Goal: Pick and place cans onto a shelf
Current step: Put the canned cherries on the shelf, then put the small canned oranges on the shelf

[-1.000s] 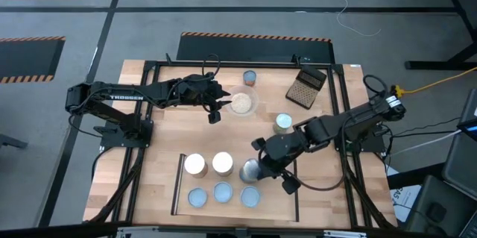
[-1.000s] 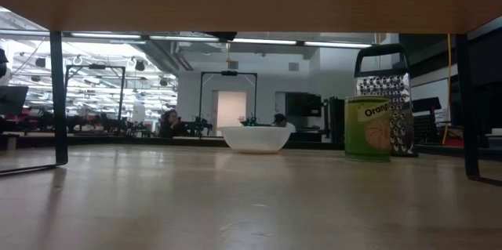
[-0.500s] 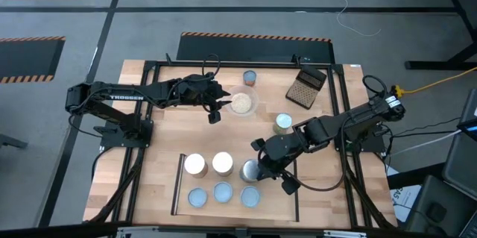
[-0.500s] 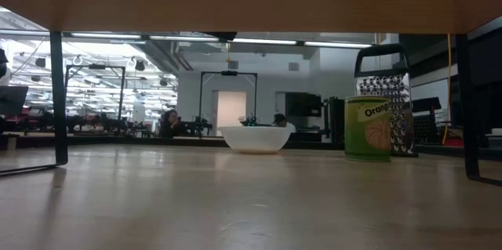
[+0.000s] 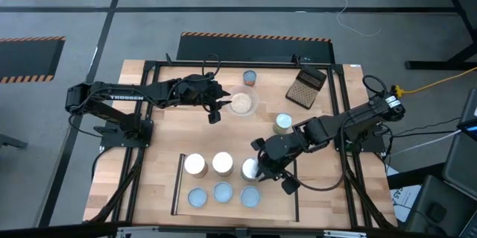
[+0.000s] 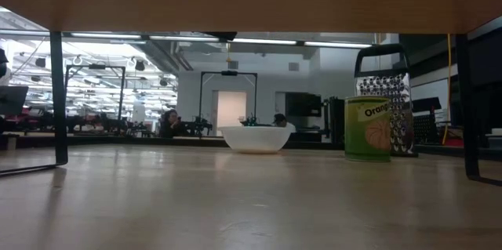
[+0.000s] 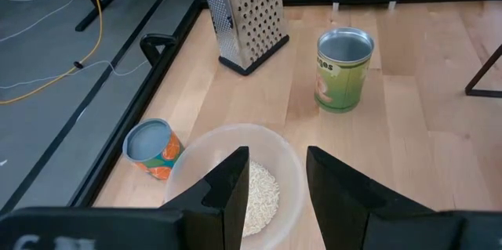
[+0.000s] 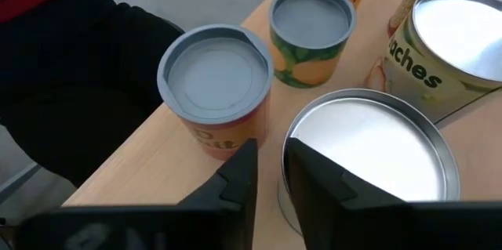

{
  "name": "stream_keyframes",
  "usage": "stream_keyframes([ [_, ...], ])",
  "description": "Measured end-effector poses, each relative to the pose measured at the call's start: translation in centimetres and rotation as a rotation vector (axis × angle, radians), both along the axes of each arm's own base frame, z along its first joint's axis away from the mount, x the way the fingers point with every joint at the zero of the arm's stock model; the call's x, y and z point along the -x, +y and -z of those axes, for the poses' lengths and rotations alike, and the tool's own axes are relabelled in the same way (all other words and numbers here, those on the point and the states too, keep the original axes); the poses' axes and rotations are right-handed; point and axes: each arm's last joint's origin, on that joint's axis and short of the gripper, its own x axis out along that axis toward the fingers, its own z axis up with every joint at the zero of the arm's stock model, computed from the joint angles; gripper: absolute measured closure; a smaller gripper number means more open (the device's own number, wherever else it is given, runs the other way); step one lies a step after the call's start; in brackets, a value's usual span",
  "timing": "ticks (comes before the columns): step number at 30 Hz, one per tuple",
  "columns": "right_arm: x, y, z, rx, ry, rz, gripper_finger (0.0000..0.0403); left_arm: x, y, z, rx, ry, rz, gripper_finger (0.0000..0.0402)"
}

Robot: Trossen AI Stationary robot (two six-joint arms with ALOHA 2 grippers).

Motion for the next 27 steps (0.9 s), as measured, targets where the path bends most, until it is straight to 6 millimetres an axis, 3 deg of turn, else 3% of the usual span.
stream_keyframes([
  [13,0.1,0.0,-0.2,-0.001,-0.018,-0.003,0.0325,0.0,0.0,0.0,0.0,0.0,-0.001,0.028],
  [27,1.7,-1.5,-3.1,0.015,-0.139,0.038,0.0324,0.2,0.0,-0.3,-0.003,-0.013,0.0,0.028],
])
